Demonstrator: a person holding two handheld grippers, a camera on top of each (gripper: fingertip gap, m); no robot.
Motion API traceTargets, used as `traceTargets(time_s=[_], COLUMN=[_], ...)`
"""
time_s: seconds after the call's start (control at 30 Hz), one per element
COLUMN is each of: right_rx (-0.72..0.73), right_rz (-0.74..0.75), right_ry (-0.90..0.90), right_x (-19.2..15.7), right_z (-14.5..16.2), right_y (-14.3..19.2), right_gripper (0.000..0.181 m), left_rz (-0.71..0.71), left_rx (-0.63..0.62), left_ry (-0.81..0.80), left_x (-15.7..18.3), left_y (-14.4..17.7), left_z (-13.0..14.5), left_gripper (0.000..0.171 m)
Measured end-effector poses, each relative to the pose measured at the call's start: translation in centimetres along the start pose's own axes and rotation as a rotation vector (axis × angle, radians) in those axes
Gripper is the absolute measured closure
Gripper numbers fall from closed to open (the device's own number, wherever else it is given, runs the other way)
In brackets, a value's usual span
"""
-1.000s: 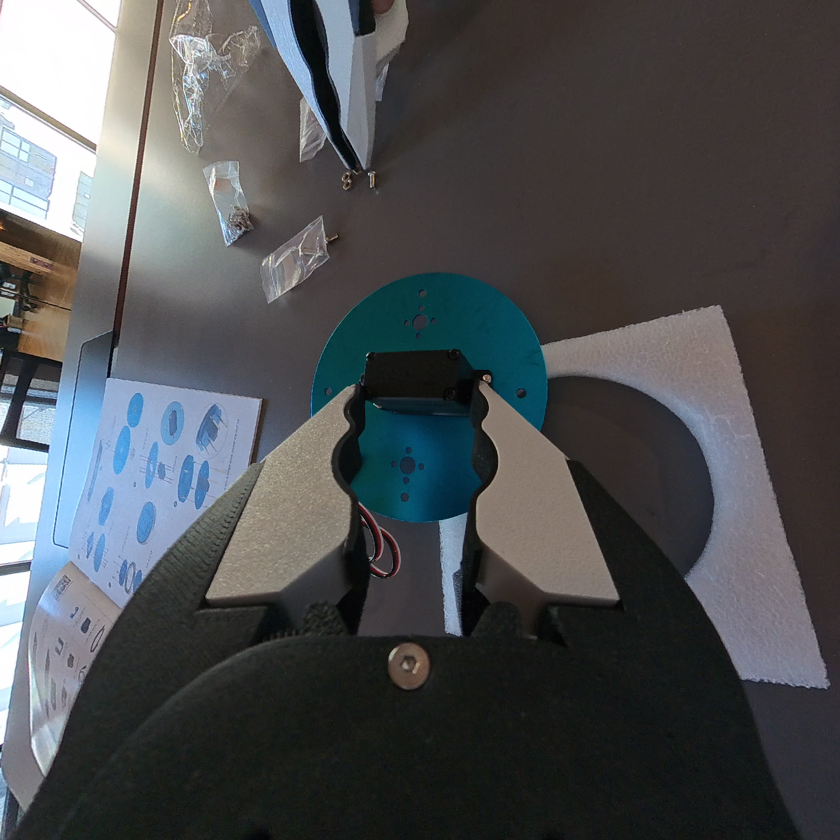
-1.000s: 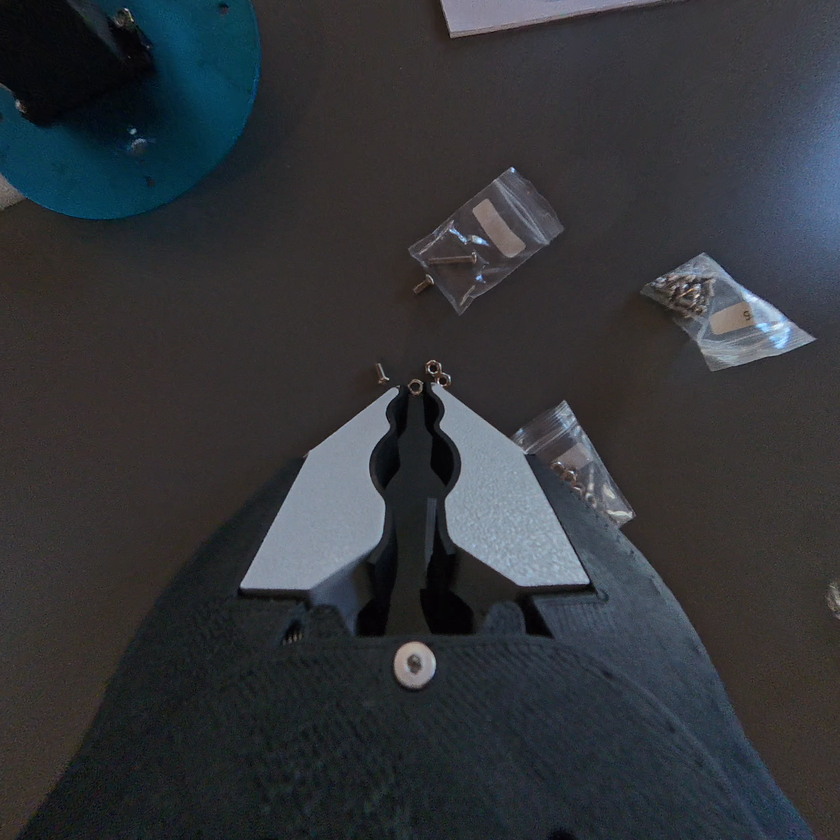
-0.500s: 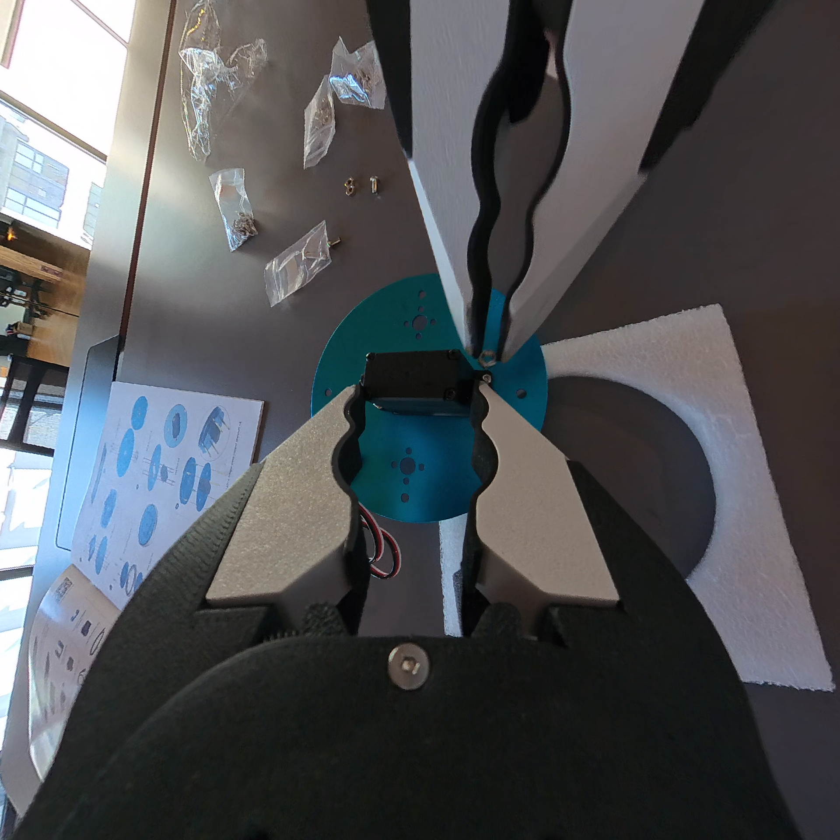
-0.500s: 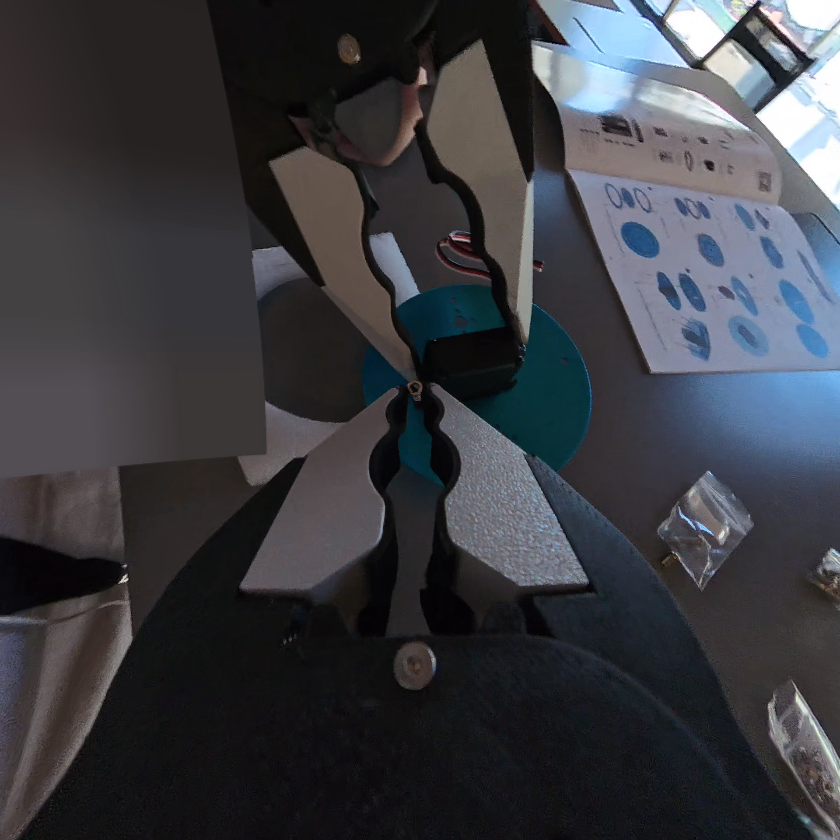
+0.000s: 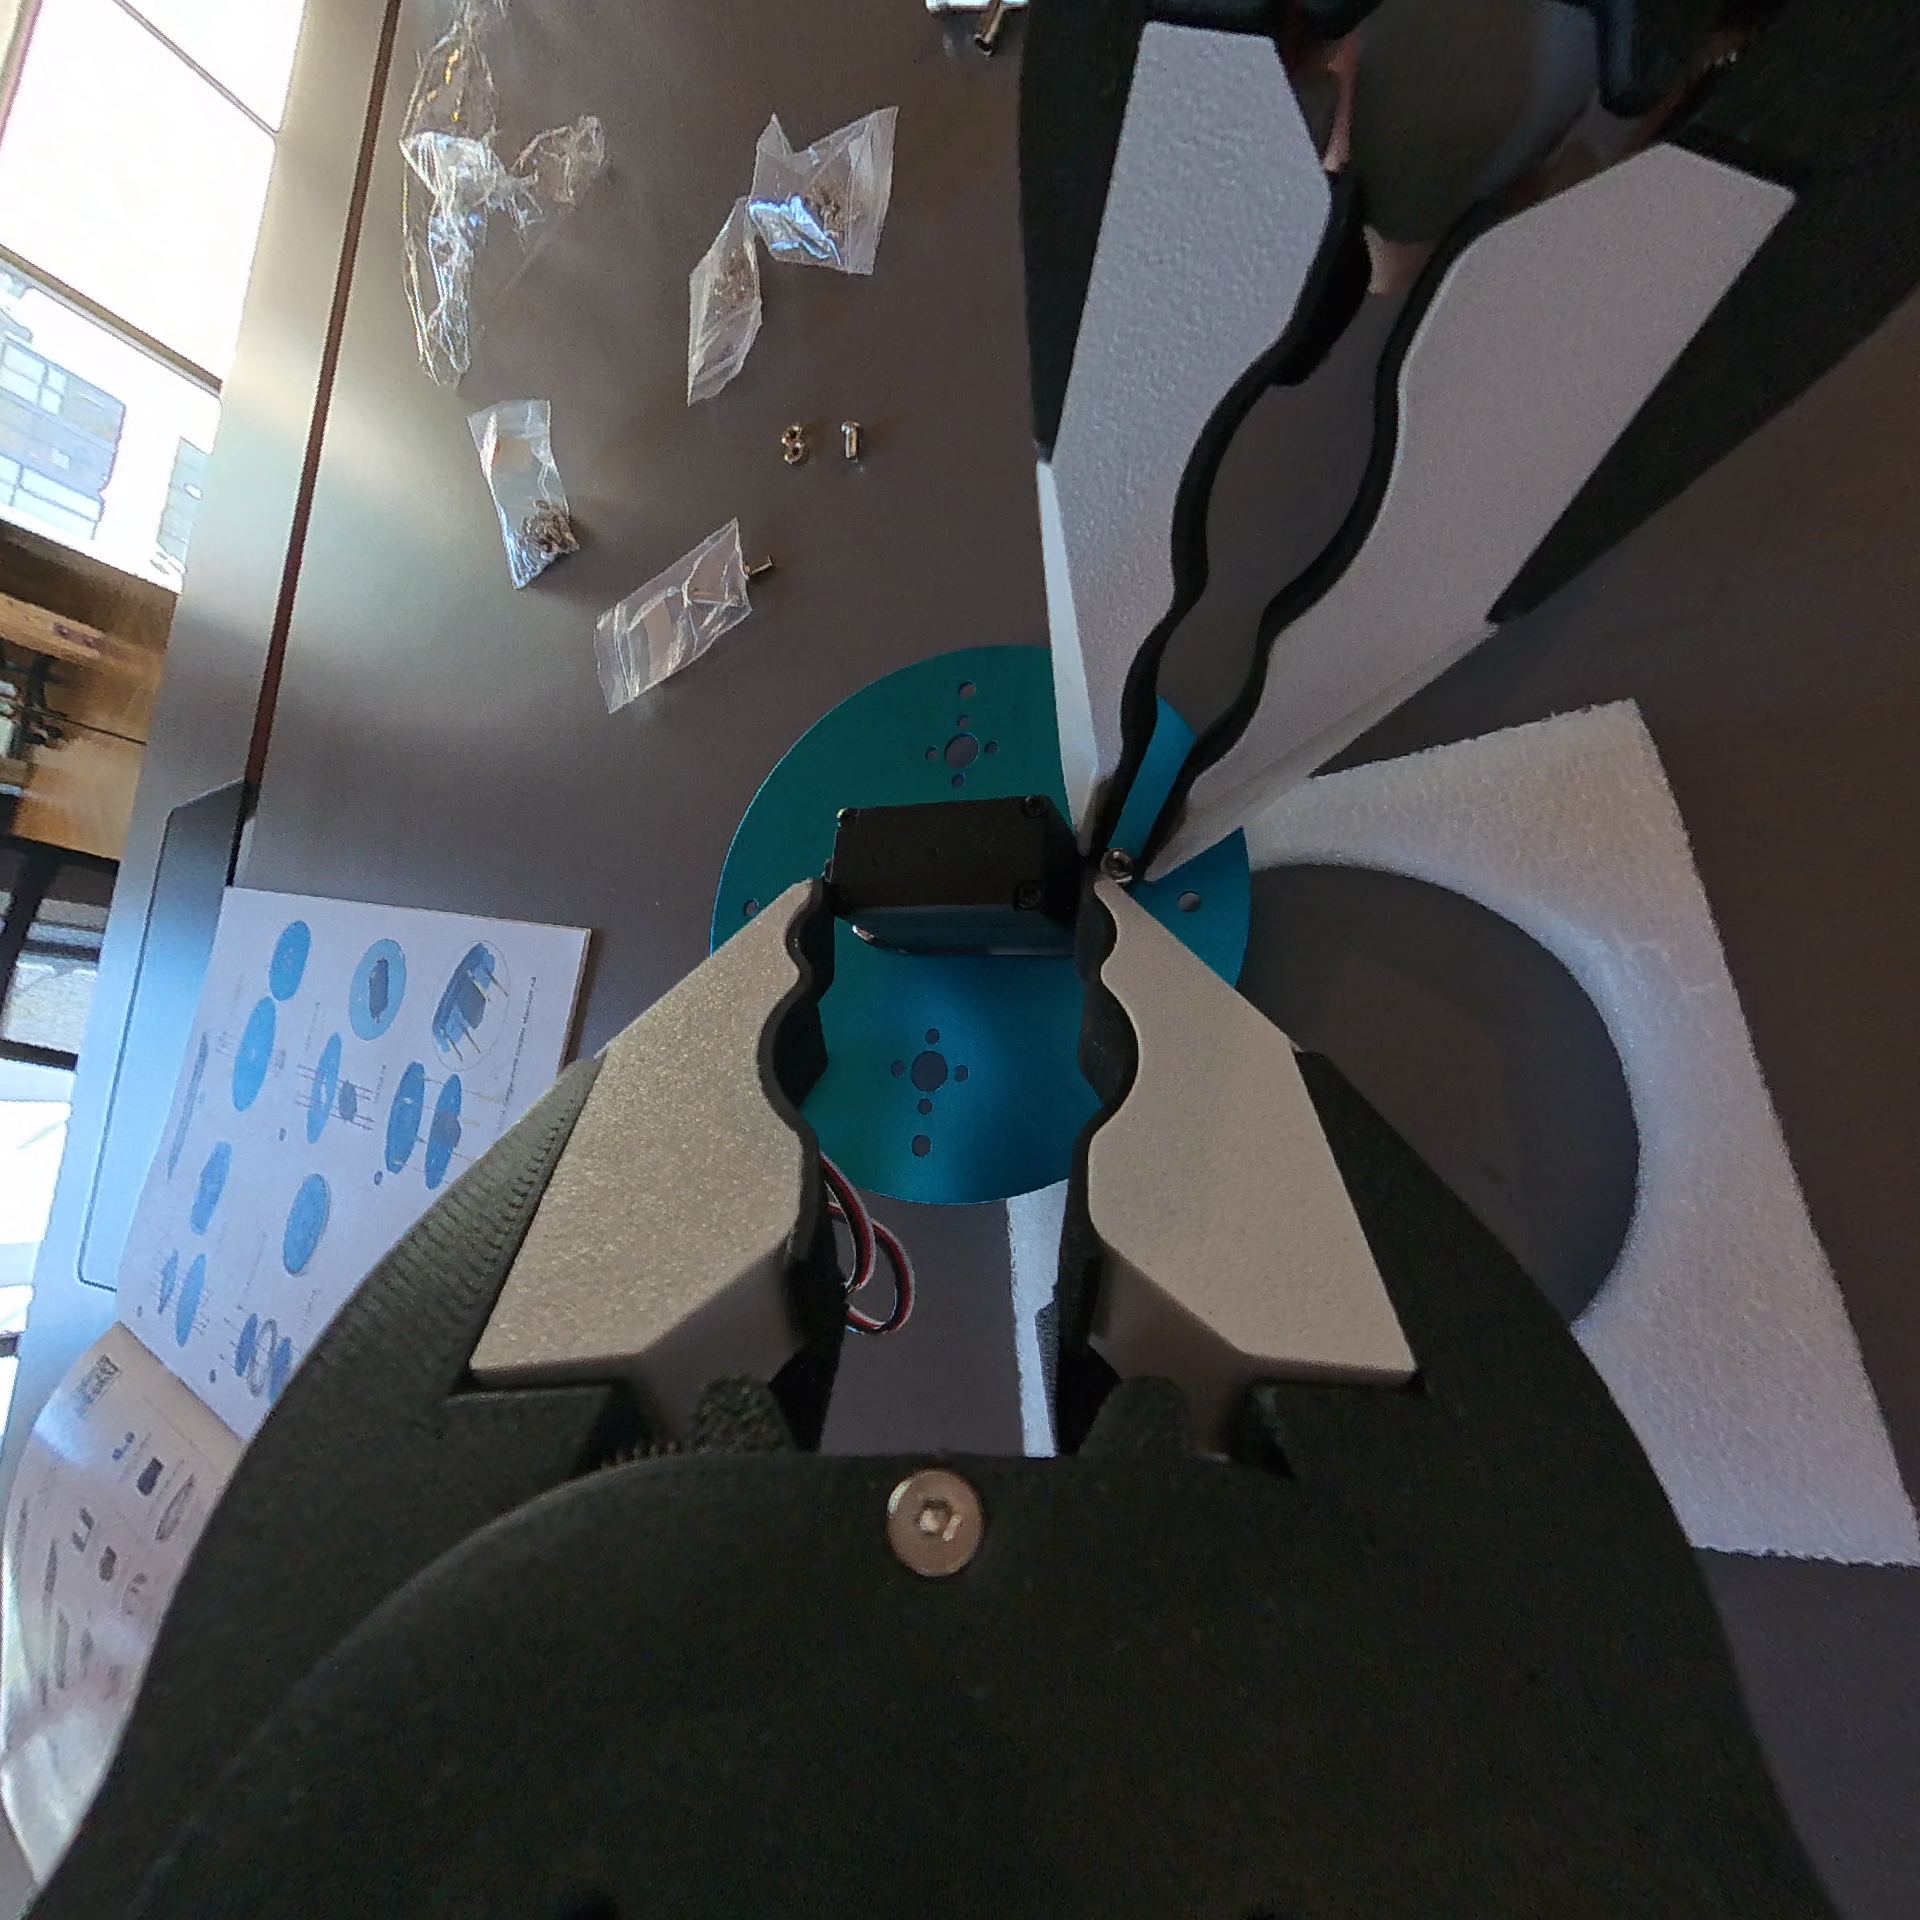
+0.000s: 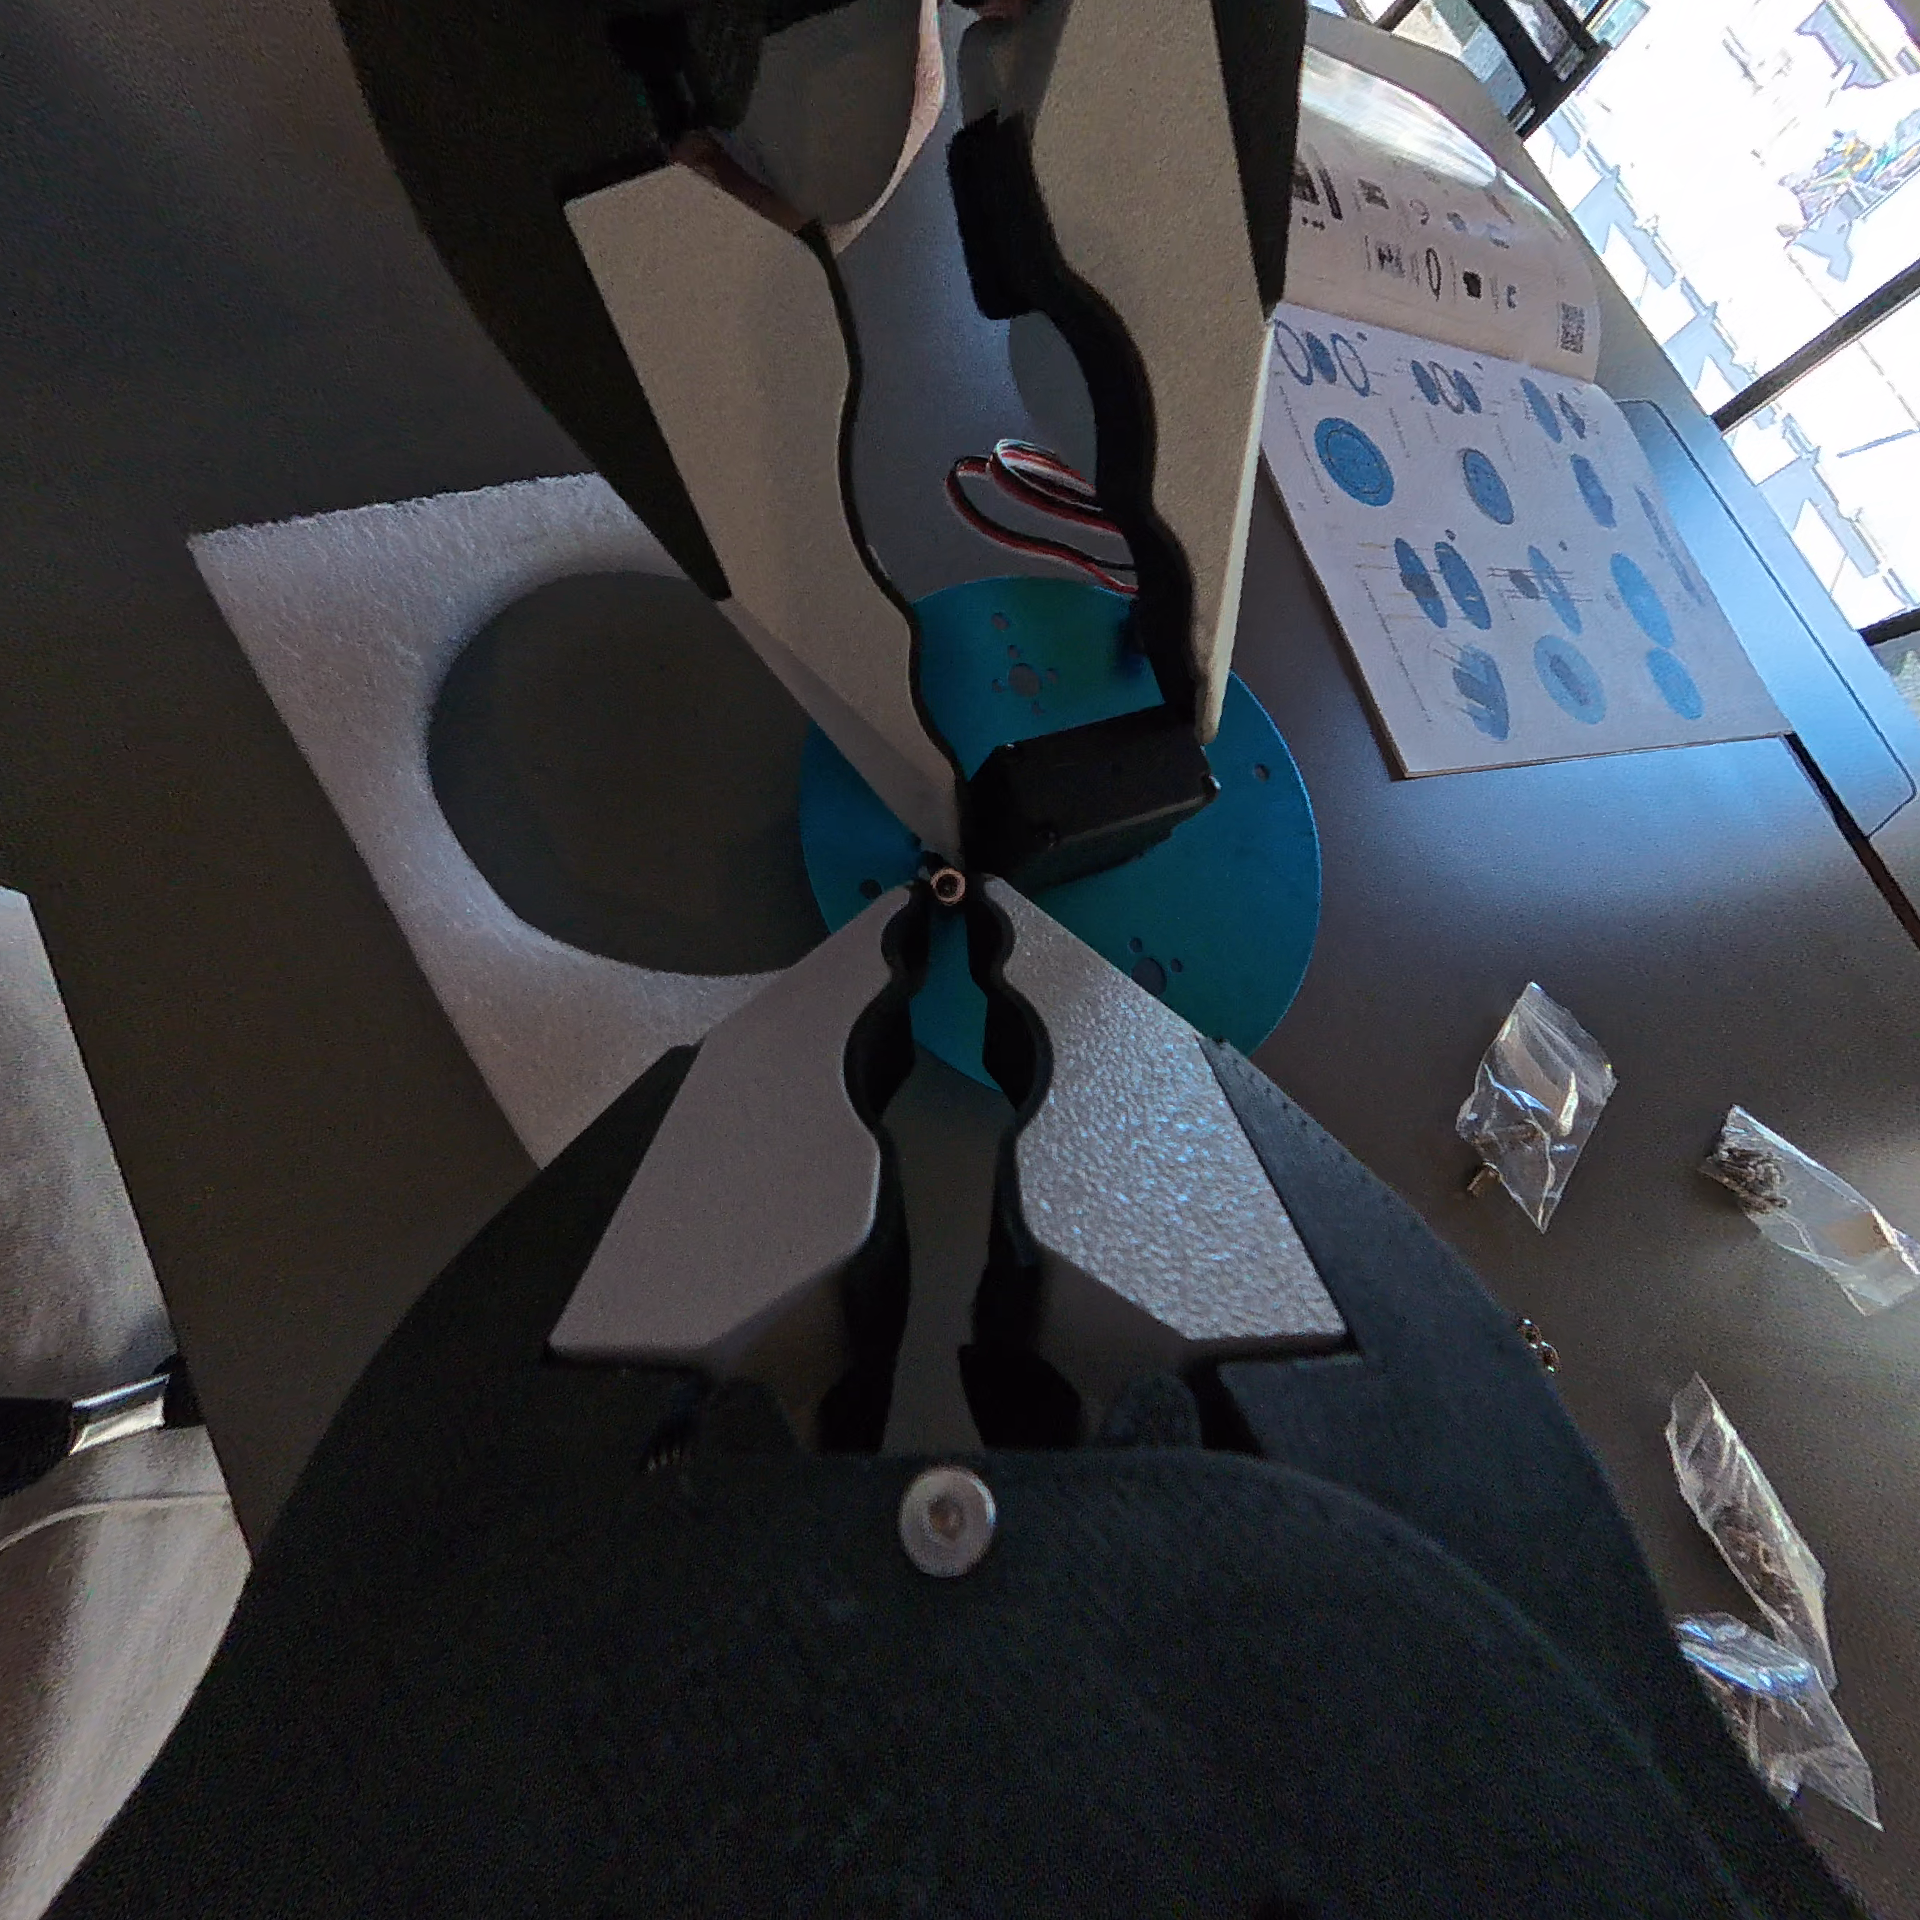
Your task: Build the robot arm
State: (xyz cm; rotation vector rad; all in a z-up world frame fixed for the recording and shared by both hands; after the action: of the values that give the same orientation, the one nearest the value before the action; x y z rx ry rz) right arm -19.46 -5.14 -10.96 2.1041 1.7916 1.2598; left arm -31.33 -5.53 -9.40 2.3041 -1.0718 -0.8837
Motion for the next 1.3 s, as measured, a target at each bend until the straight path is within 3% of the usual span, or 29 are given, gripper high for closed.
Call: traceTargets(time_s=[0.47, 1.3], right_rx=[-0.005, -0.060], right_rz=[-0.024, 0.110], right_ry=[-0.006, -0.195], right_x=[0.02, -0.65], right_z=[-0.17, -0.52], right_y=[-0.07, 0.00], right_gripper=[0.176, 0.175], left_rz=[0.014, -0.007], left_rx=[0.003, -0.010], left_ry=[-0.086, -0.037], left_x=[-0.06, 0.06], left_y=[0.29, 0.30], left_z=[0.14, 0.16], left_gripper=[0.125, 0.126])
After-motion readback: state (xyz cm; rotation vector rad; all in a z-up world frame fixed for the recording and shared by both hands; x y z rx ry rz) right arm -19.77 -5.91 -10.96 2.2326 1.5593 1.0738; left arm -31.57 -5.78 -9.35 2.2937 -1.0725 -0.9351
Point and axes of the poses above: each gripper's, where its closed fingertips meet, y back along the fingers, z out of its underside, x = y × z across the jaws, the point moved 9 cm from there along y, back along the fingers, and after that the axes turned 11 degrees about y, right-handed, at the moved point
